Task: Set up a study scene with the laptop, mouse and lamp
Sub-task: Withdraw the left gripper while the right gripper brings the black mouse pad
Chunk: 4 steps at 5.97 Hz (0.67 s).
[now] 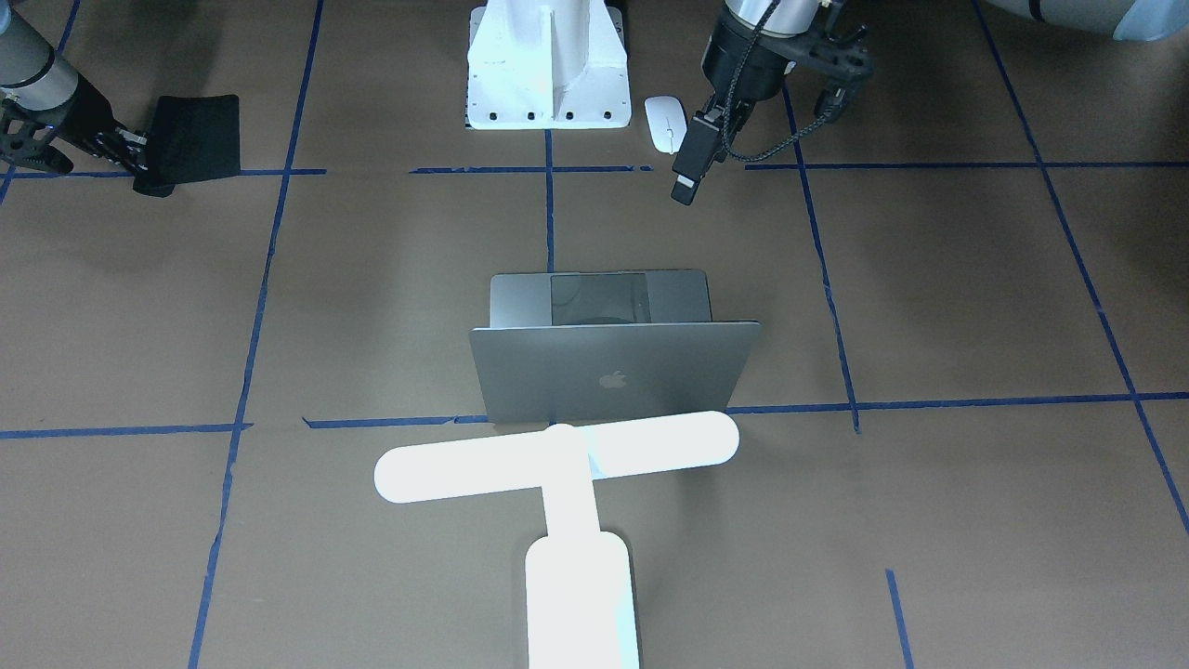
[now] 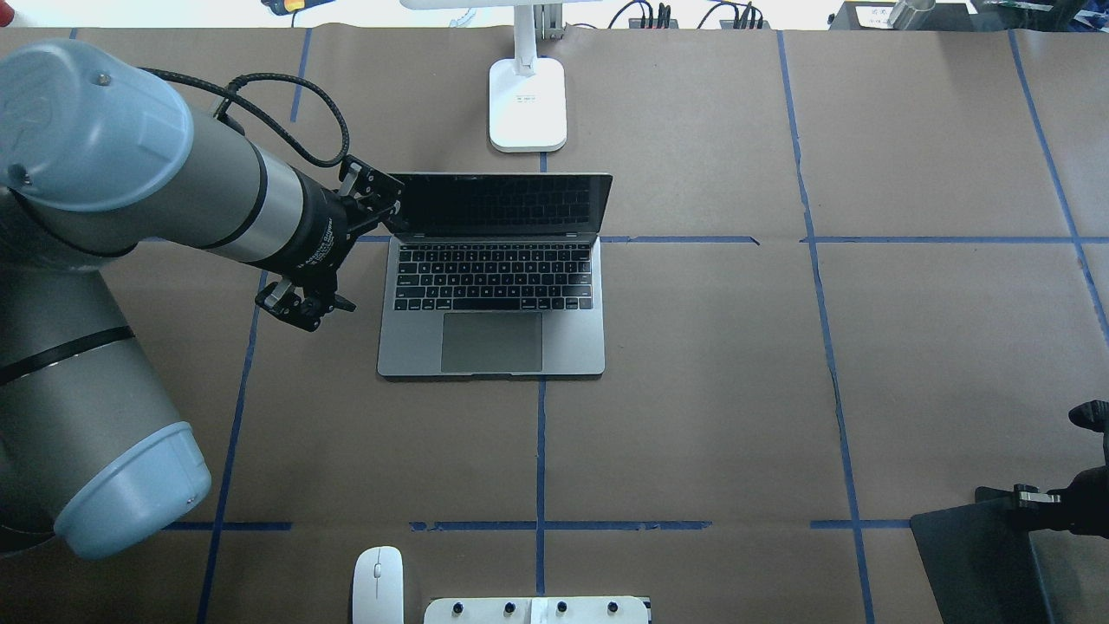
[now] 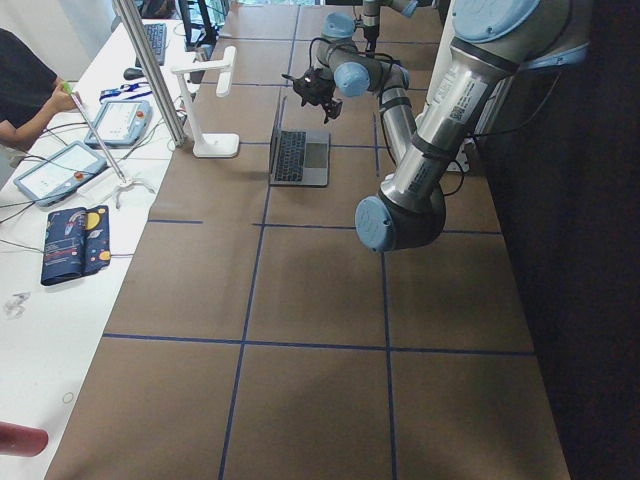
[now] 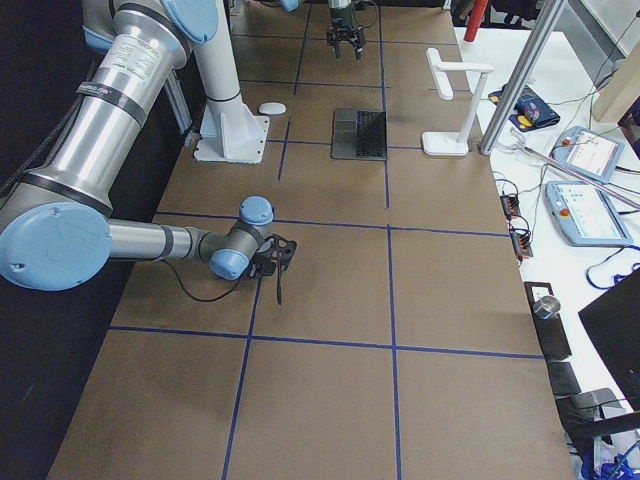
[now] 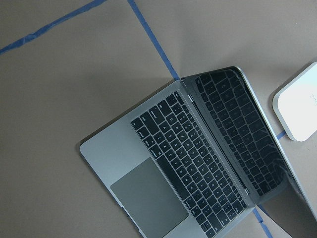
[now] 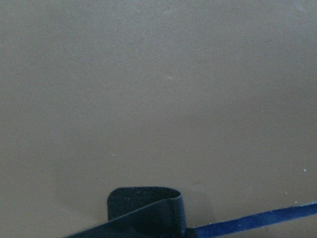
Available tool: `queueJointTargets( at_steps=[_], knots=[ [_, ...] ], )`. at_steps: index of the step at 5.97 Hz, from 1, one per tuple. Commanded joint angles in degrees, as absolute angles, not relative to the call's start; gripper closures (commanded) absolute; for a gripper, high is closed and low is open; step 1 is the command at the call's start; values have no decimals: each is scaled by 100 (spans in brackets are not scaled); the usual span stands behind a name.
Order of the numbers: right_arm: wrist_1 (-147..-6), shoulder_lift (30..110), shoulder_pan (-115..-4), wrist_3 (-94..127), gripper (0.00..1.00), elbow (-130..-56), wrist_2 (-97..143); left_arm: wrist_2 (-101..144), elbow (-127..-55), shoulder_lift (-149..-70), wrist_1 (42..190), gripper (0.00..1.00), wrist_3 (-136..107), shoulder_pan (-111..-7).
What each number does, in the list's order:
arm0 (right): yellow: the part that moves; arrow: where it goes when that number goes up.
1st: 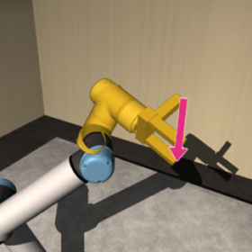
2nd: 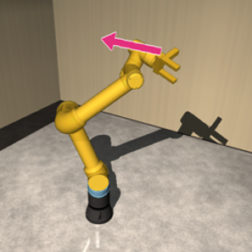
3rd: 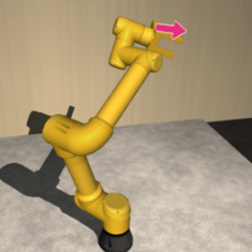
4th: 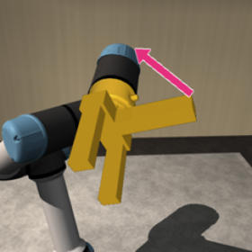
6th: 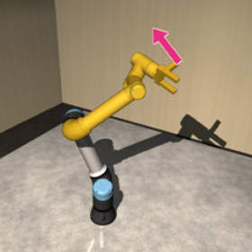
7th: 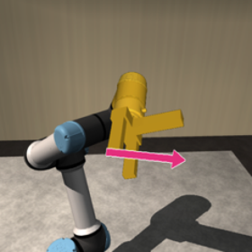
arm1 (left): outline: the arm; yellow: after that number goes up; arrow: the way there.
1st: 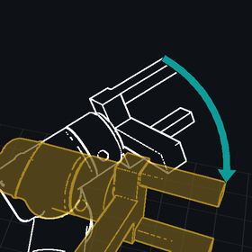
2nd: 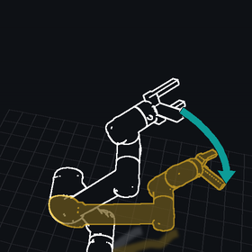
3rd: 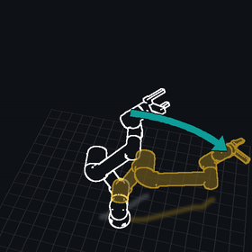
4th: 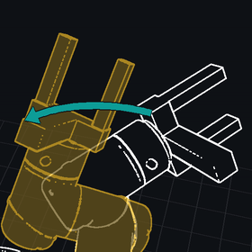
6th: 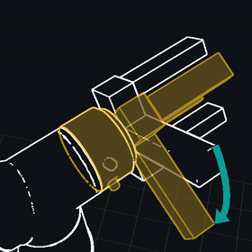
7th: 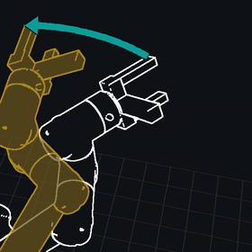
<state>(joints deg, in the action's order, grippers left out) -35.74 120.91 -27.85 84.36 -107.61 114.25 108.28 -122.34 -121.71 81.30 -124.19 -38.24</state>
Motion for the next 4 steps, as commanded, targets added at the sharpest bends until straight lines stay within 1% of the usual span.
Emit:
queueJointTargets(
  at_steps=[1, 2, 3, 4],
  knots=[
    [-3516, 12050, -2795, 8437, 100, -11002, 11408, 10828, -12243, -12164, 8130, 0, -12419, -3823],
    [-3516, 11876, -2978, 8498, 100, -11317, 11426, 10828, -12287, -12155, 8130, 0, -12419, -3823],
    [-3516, 11404, -3293, 8499, 100, -11294, 11461, 10828, -12470, -12147, 8130, 0, -12332, -3780],
    [-3559, 10886, -3400, 8516, 100, -11250, 11417, 10811, -12646, -11920, 8130, 0, -12096, -3579]
  ],
)
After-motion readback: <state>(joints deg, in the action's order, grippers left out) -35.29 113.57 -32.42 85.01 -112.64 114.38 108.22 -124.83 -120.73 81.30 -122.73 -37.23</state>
